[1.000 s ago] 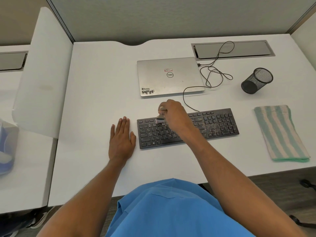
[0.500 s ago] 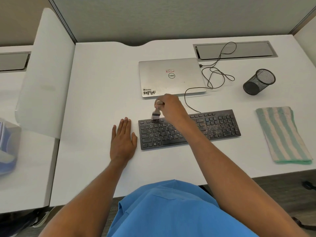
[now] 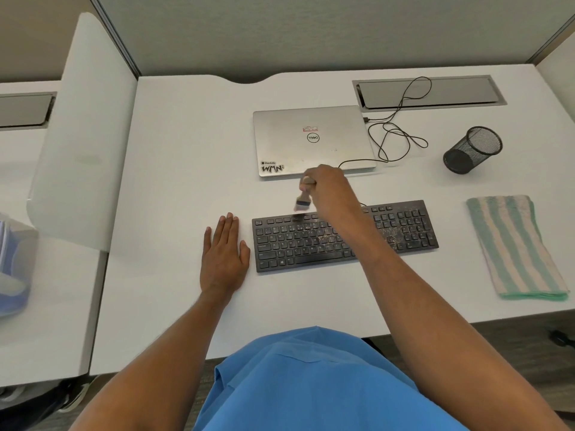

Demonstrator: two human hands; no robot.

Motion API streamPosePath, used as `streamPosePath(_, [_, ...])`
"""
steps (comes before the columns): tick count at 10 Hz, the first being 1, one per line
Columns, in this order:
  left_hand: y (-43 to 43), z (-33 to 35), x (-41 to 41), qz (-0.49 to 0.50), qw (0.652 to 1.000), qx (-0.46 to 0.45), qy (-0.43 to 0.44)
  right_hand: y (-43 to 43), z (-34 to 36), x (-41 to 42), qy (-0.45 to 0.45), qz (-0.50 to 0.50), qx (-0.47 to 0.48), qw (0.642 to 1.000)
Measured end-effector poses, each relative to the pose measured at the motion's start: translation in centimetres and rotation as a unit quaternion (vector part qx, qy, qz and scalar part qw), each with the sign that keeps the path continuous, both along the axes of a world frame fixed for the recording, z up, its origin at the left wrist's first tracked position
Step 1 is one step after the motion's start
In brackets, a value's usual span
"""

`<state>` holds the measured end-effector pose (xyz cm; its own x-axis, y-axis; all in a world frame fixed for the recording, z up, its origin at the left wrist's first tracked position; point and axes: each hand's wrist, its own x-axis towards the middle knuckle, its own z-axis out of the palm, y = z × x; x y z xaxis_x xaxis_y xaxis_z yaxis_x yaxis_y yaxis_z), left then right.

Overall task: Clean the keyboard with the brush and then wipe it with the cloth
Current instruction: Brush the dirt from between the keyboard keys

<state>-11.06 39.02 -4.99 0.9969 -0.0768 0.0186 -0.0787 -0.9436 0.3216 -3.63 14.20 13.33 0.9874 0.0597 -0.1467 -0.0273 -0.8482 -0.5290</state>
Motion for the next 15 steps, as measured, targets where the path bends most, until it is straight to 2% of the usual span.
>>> streamPosePath(2, [0.0, 0.0, 0.0, -0.002, 1.000, 0.003, 0.000, 1.6, -1.2, -0.7, 0.002, 0.031, 0.004, 1.000])
streamPosePath(4, [0.0, -0.1, 0.0, 0.000, 1.000, 0.000, -0.005, -2.2, -1.4, -1.0, 0.015, -0.040, -0.060, 0.997])
streamPosePath(5, [0.0, -0.1, -0.1, 0.001, 1.000, -0.003, -0.007, -3.1, -1.3, -1.0, 0.008, -0.087, -0.021, 0.996])
streamPosePath(6, [0.1, -0.2, 0.0, 0.001, 1.000, -0.003, -0.006, -1.3, -0.5, -1.8, 0.019, -0.074, 0.045, 0.996])
streamPosePath(7, [0.1, -0.2, 0.0, 0.001, 1.000, -0.005, -0.003, 0.6, -1.1, -2.2, 0.016, -0.026, 0.056, 0.998])
streamPosePath(8, [0.0, 0.0, -0.1, 0.001, 1.000, -0.006, -0.002, 1.9, -1.5, -2.8, 0.015, 0.003, 0.054, 0.998])
streamPosePath(9, [0.0, 0.0, -0.1, 0.000, 1.000, -0.007, -0.003, 0.9, -1.4, -2.8, 0.030, -0.011, 0.054, 0.998])
streamPosePath(11, [0.0, -0.1, -0.1, 0.000, 1.000, -0.009, -0.007, -2.0, -1.2, -2.7, 0.013, -0.110, 0.051, 0.993])
streamPosePath(13, [0.0, -0.2, -0.1, 0.001, 1.000, -0.010, -0.008, 0.3, -0.8, -4.0, -0.023, -0.124, 0.077, 0.989])
streamPosePath(15, [0.0, -0.2, -0.1, -0.002, 1.000, -0.005, -0.009, 0.7, -1.7, -3.9, -0.012, -0.120, 0.049, 0.992])
